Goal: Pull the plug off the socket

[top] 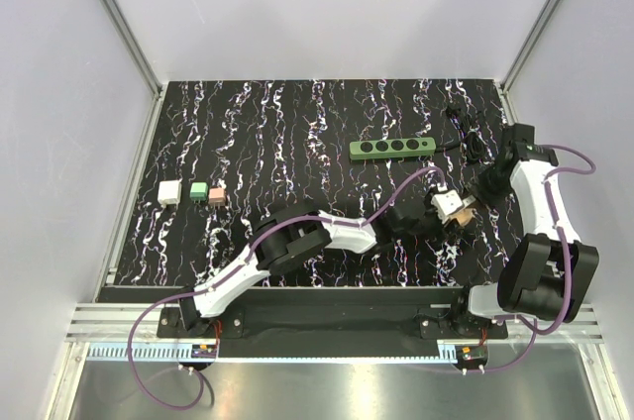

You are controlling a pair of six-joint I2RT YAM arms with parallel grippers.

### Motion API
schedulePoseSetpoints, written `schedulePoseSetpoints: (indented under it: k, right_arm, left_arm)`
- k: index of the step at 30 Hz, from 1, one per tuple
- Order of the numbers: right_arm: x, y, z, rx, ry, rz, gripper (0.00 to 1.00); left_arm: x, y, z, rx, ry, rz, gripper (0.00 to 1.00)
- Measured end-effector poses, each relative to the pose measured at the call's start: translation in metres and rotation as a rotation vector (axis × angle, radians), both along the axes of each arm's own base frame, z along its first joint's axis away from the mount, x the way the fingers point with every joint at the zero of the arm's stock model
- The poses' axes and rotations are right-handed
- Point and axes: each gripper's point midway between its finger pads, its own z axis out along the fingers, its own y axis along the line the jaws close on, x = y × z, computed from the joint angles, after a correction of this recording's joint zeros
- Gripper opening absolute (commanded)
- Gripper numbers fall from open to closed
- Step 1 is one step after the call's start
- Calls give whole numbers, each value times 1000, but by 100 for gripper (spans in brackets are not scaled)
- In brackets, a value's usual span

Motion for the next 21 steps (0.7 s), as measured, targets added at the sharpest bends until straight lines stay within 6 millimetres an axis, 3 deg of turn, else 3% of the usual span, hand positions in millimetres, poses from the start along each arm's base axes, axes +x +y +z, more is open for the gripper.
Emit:
schedulePoseSetpoints:
  k: [8, 16, 18, 21]
  right_arm:
    - [7, -5, 30, -25, -29, -4, 0]
    - [5, -6, 40, -32, -24, 1, 0]
    - [6, -7, 52, -40, -34, 7, 0]
    - [15, -12, 76, -76, -88, 13, 0]
  left_arm:
    - [9, -7, 27, -80, -35, 5, 0]
    - [9, -9, 33, -97, -43, -1, 0]
    - [9, -7, 27, -72, -37, 2, 0]
    - [7, -1, -2, 25, -15, 12, 0]
